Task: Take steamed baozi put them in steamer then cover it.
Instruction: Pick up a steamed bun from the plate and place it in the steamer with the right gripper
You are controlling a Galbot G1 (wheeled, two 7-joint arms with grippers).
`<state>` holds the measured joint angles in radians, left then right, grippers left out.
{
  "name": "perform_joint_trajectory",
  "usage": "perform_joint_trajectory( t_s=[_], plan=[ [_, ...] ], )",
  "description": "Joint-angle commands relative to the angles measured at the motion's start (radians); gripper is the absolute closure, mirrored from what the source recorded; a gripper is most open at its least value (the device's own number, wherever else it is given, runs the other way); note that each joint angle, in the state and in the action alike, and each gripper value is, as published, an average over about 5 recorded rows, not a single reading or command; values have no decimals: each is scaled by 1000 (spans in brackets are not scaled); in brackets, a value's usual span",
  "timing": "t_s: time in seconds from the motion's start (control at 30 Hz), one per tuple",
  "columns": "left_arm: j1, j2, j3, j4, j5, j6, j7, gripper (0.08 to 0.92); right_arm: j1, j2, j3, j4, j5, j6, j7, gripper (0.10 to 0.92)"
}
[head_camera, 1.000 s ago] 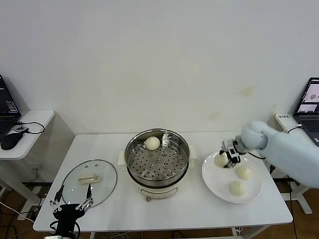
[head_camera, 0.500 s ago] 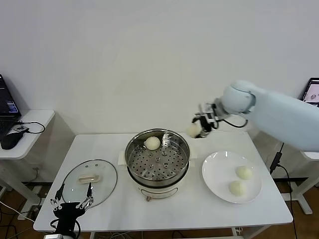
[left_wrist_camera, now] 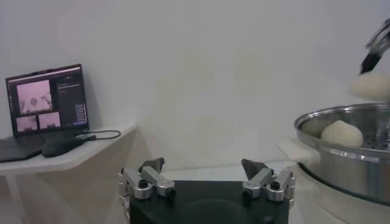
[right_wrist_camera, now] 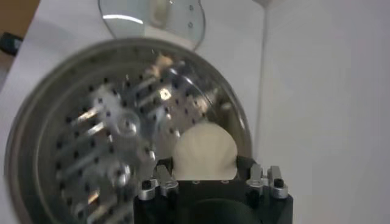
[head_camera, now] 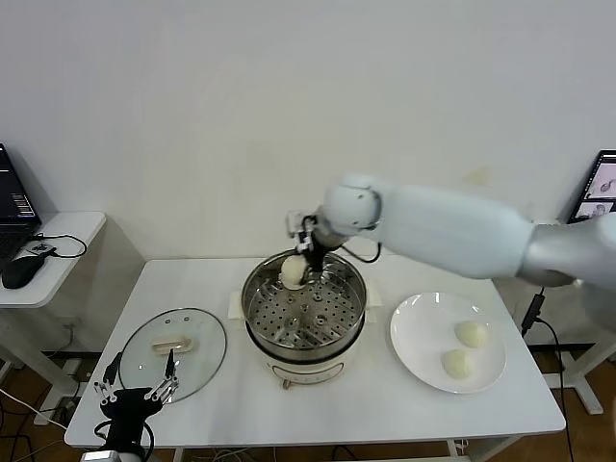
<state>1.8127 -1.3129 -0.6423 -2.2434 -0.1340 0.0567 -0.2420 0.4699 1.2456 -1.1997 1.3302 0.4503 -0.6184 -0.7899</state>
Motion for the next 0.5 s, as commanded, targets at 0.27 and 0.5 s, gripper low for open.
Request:
perform_joint_trajectory(
  t_s=[0.27, 0.5],
  plan=[
    [-9, -2, 4, 14, -3, -2, 0, 177, -91, 174, -21, -101, 7, -60, 45, 380],
    [-8, -2, 7, 13, -2, -2, -1, 177, -89, 154, -19, -91, -6, -60, 34, 336]
  ],
)
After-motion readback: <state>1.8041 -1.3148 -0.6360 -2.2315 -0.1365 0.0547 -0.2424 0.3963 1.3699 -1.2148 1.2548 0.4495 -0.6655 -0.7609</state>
